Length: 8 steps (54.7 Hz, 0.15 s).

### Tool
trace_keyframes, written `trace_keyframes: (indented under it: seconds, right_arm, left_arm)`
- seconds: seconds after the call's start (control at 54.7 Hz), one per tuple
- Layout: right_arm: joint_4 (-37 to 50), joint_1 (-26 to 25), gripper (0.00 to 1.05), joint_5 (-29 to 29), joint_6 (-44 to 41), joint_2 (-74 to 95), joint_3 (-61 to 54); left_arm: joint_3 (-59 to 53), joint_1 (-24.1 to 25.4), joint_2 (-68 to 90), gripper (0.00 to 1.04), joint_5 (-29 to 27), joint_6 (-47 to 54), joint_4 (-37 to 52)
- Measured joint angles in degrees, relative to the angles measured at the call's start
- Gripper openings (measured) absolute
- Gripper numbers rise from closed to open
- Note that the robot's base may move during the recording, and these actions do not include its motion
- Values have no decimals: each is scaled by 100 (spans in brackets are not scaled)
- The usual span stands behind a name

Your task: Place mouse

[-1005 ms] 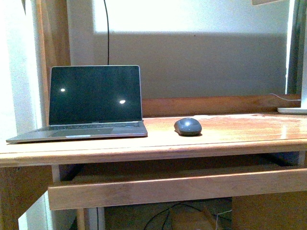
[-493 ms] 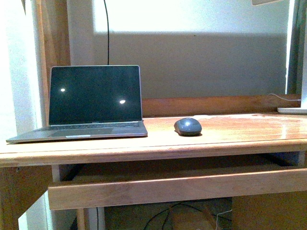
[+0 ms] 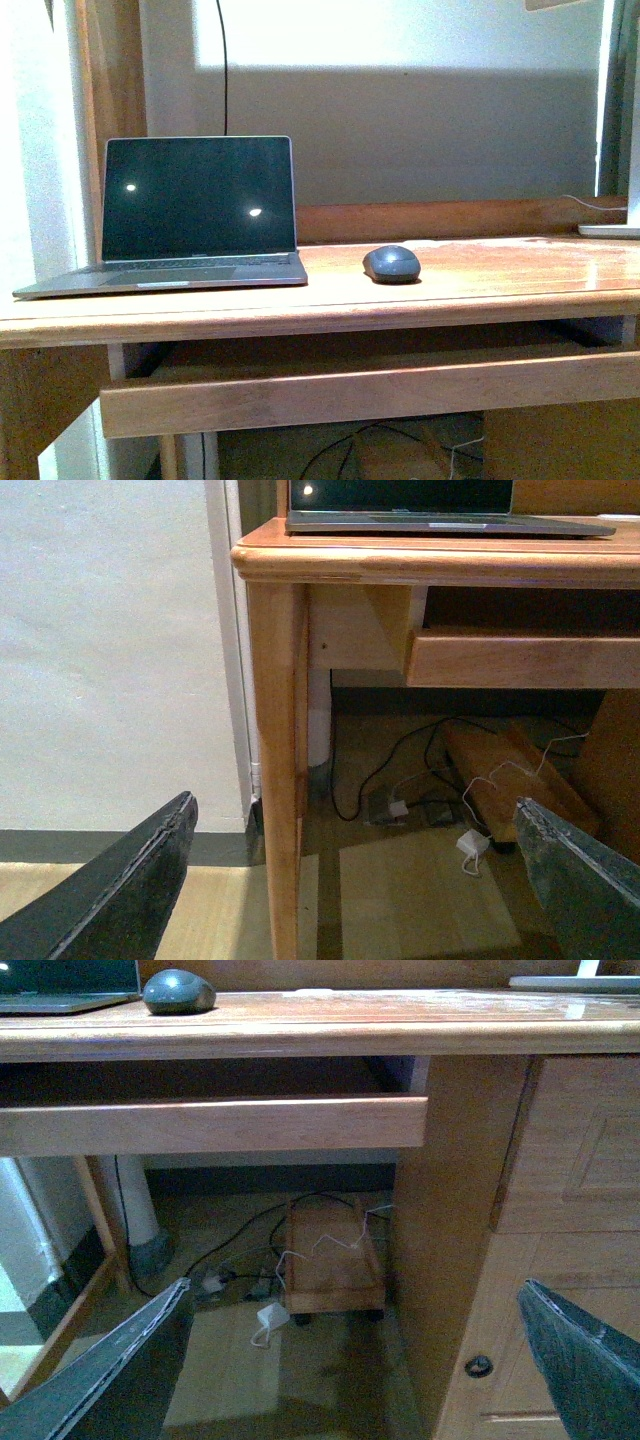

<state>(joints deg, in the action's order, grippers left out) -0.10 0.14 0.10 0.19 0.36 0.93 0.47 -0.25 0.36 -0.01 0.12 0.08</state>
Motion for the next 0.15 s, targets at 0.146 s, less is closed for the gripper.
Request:
trace_keyframes:
  seconds: [0.146]
  right_arm:
    - [0, 0, 97, 0, 0, 0, 0]
  left_arm:
    - [0, 0, 0, 97, 0, 0, 0]
